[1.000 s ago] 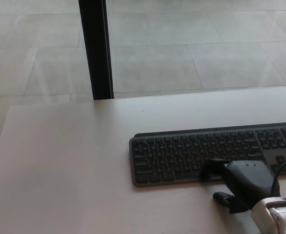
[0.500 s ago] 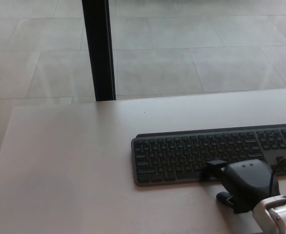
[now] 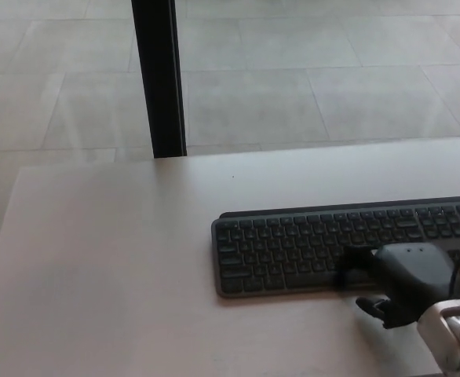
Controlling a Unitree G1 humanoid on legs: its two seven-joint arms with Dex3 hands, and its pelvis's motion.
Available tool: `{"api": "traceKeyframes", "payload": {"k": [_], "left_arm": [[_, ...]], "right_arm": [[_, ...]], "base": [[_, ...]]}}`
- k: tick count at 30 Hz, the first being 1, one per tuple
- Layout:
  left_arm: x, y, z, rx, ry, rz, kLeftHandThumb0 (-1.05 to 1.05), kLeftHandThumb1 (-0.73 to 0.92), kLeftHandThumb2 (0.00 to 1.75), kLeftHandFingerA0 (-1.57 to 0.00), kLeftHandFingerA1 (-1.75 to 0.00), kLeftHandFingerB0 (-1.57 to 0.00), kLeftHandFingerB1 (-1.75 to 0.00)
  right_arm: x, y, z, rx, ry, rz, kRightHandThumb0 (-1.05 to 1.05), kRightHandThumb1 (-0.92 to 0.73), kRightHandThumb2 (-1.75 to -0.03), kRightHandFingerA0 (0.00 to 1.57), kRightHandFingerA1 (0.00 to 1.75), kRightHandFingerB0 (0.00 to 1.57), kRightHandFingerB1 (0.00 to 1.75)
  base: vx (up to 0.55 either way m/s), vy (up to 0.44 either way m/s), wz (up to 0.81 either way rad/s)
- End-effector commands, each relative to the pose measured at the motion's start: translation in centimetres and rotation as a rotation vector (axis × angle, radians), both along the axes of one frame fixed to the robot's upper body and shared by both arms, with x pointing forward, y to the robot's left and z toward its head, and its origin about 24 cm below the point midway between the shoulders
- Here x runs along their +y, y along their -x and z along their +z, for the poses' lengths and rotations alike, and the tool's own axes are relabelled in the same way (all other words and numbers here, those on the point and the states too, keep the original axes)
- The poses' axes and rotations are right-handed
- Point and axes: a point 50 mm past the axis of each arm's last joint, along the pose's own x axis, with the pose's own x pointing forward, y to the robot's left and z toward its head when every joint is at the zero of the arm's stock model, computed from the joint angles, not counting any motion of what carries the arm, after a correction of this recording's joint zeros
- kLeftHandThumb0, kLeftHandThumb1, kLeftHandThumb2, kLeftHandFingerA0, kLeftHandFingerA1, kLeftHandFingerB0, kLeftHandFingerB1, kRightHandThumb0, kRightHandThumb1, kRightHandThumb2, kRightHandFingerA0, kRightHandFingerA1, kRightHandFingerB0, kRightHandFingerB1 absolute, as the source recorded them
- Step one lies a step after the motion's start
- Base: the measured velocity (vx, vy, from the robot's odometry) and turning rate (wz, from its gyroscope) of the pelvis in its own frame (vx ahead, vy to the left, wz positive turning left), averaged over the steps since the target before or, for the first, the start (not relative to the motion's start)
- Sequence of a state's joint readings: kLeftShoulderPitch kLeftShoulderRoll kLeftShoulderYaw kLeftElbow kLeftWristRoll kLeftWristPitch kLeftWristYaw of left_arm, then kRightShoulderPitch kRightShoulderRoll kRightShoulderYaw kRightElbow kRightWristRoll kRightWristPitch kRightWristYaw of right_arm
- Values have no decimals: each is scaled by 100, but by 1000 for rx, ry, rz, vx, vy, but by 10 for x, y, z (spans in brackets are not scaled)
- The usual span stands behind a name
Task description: The robot uses its right fingers to click on the space key of the black keyboard placed on the center of the white desk.
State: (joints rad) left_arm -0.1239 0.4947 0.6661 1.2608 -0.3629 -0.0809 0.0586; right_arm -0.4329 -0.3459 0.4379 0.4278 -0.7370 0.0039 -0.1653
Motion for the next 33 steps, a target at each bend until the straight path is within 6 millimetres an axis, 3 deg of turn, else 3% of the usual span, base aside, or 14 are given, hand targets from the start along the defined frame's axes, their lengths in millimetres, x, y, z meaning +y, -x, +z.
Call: {"api": "traceKeyframes", "payload": {"k": [1,4,6,7,9,10,15,19,22,25,30,31,32,33], "left_arm": [[7,2,8,-6,-46,8,-56,80,63,-73,-69,-61,-55],[7,2,8,-2,-47,11,-56,79,63,-74,-69,-62,-54],[7,5,7,1,-49,-5,-57,81,64,-71,-67,-59,-53],[8,5,7,1,-49,0,-56,80,64,-72,-67,-61,-54],[8,5,7,1,-50,2,-56,80,64,-72,-67,-61,-54],[8,5,7,-23,-38,25,-55,79,63,-72,-71,-61,-56],[8,6,7,-22,-33,19,-55,80,64,-70,-69,-58,-55],[8,7,7,-12,-34,18,-55,80,63,-71,-69,-56,-53],[8,7,7,-6,-39,18,-55,80,64,-72,-68,-55,-52],[9,7,7,-7,-41,19,-56,80,63,-72,-69,-58,-54],[9,8,7,-5,-34,14,-56,80,64,-69,-67,-57,-53],[8,8,7,-5,-34,15,-57,80,64,-70,-71,-57,-54],[8,8,6,-6,-35,15,-56,80,64,-70,-69,-57,-54],[8,8,6,1,-38,9,-57,80,64,-71,-68,-57,-53]], "right_arm": [[-15,-17,54,58,-487,-108,-29,-61,-59,73,161,70,49],[-24,-26,90,7,-613,-99,-32,-60,-61,72,148,69,49],[-41,-32,135,-70,-784,-112,-29,-60,-58,92,159,71,49],[-49,-32,145,-86,-805,-113,-33,-43,-90,123,134,63,66],[-51,-32,148,-87,-818,-112,-33,-43,-90,123,134,63,66],[-75,-29,173,-179,-835,-160,-30,-58,-61,86,157,72,48],[-112,-24,199,-281,-941,-225,-22,-56,-60,86,153,67,48],[-183,16,234,-495,-1028,-389,-17,-64,-59,98,148,67,48],[-215,36,240,-587,-1070,-490,-23,-56,-60,93,157,72,51],[-266,80,239,-737,-1183,-641,-29,-49,-65,94,152,73,54],[-319,138,215,-885,-1184,-859,-40,-51,-71,105,141,74,61],[-327,150,208,-894,-1187,-907,-23,-62,-97,84,174,45,85],[-335,161,199,-910,-1198,-970,-44,-55,-73,100,134,74,67],[-345,178,185,-931,-1213,-1062,-42,-57,-73,98,136,70,68]], "base": [[0,0,0],[0,0,0],[0,0,0],[0,0,0],[0,0,0],[0,0,0],[0,0,0],[0,0,0],[0,0,0],[0,0,0],[0,0,0],[0,0,0],[0,0,0],[0,0,0]]}}
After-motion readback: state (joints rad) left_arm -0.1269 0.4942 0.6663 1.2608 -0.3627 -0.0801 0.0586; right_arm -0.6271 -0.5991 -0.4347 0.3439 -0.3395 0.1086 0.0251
